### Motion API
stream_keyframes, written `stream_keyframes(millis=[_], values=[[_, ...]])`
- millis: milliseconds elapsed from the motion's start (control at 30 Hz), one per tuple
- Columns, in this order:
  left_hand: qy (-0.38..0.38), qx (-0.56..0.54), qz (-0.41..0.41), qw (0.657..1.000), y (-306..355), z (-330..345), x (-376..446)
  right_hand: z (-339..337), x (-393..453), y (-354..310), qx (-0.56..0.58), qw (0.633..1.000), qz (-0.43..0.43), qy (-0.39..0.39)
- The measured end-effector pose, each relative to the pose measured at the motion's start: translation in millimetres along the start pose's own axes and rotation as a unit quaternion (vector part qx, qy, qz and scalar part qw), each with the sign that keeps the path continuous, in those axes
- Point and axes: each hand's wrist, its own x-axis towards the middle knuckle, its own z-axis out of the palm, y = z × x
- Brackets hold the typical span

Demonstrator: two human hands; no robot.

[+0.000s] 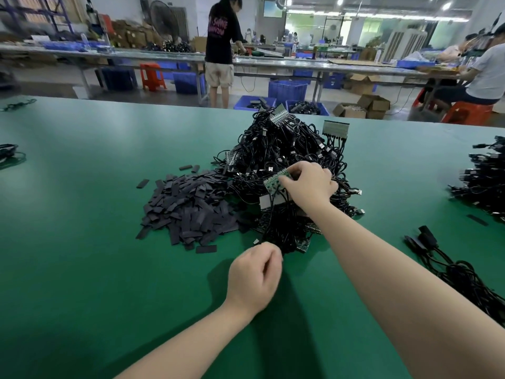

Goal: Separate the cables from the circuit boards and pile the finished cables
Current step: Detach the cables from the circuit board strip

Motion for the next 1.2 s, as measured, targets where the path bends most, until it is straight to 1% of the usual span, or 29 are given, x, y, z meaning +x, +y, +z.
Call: stream_keyframes(millis=[100,200,233,267,333,400,500,567,633,833,967,1067,1200], values=[[0.068,-0.02,-0.071,0.995,-2,-9,27,-12,-4,2,0.123,0.992,-0.008,-0.008],[0.085,-0.011,-0.101,0.991,1,-18,76,-24,-10,8,0.165,0.986,-0.026,0.002],[0.071,0.007,-0.103,0.992,2,-19,94,-27,-12,10,0.208,0.978,-0.035,-0.004],[0.042,0.023,-0.106,0.993,3,-21,112,-30,-14,11,0.257,0.965,-0.043,-0.013],[-0.048,0.025,-0.117,0.992,5,-20,141,-35,-18,15,0.328,0.943,-0.049,-0.03],[-0.122,-0.01,-0.12,0.985,8,-21,160,-38,-20,20,0.36,0.932,-0.039,-0.035],[-0.179,-0.064,-0.104,0.976,10,-23,174,-41,-20,28,0.391,0.919,-0.02,-0.046],[-0.191,-0.063,-0.097,0.975,11,-23,177,-43,-20,32,0.396,0.916,-0.013,-0.056],[-0.184,-0.068,-0.104,0.975,12,-19,176,-45,-19,34,0.385,0.921,-0.02,-0.057],[-0.133,-0.081,-0.144,0.977,12,-7,170,-52,-13,34,0.303,0.951,-0.041,-0.036],[-0.138,-0.063,-0.151,0.977,15,-7,170,-53,-15,34,0.279,0.958,-0.032,-0.049],[-0.129,-0.042,-0.153,0.979,18,-5,170,-51,-16,33,0.242,0.969,-0.046,-0.02],[-0.105,-0.022,-0.144,0.984,18,-3,169,-46,-19,30,0.246,0.968,-0.036,0.017]])
